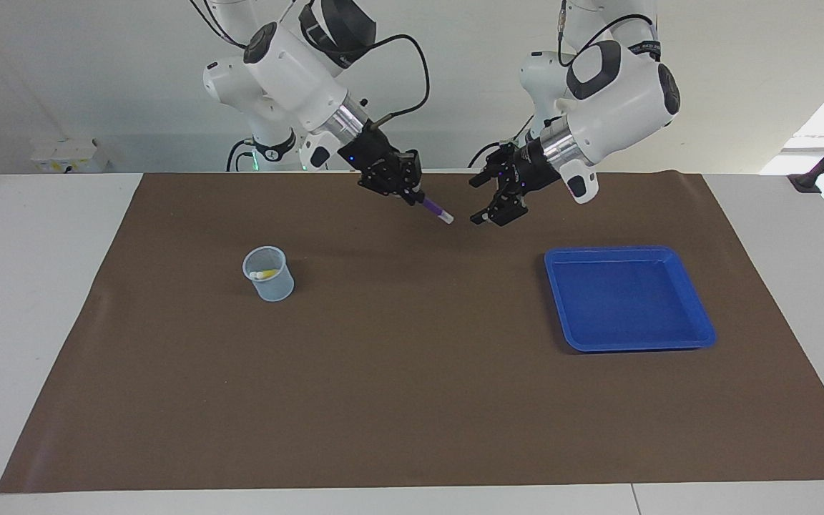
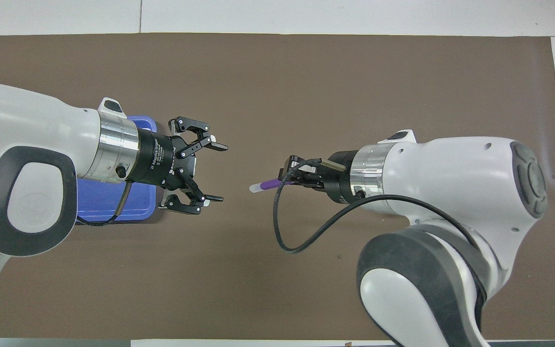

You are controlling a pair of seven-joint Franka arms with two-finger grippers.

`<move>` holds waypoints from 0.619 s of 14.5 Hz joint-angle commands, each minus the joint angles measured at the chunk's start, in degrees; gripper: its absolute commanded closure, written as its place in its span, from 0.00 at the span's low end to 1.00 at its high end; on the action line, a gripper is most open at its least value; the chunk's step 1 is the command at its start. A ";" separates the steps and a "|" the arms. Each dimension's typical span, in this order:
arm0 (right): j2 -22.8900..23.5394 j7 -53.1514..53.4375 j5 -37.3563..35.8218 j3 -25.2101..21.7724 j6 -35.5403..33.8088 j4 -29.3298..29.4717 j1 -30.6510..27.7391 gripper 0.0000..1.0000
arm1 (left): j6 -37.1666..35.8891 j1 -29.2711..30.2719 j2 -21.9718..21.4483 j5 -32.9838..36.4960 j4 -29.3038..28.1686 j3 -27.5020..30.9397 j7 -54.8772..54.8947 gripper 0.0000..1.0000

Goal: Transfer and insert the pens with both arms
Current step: 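Grasp the purple pen with the right gripper while the left gripper opens, then insert the purple pen into the cup with the right gripper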

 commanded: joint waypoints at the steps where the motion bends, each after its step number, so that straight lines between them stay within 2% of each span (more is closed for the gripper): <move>1: 1.07 -14.66 -9.39 0.20 -11.18 4.69 -6.71 1.00 | 1.37 -0.34 -1.48 -0.42 -1.38 0.59 1.48 0.00; 3: 1.42 -28.80 -18.00 0.20 -16.03 5.85 -11.45 1.00 | 1.02 0.45 -1.13 0.89 0.38 0.94 1.31 0.00; 6: 0.64 -46.49 -27.85 0.20 -16.06 2.97 -16.21 1.00 | 1.28 0.54 -1.30 1.78 0.64 0.94 1.31 0.00; 9: 0.37 -49.35 -29.20 0.20 -13.51 -1.77 -19.12 1.00 | 1.19 1.34 -1.39 2.13 0.74 0.94 1.49 0.00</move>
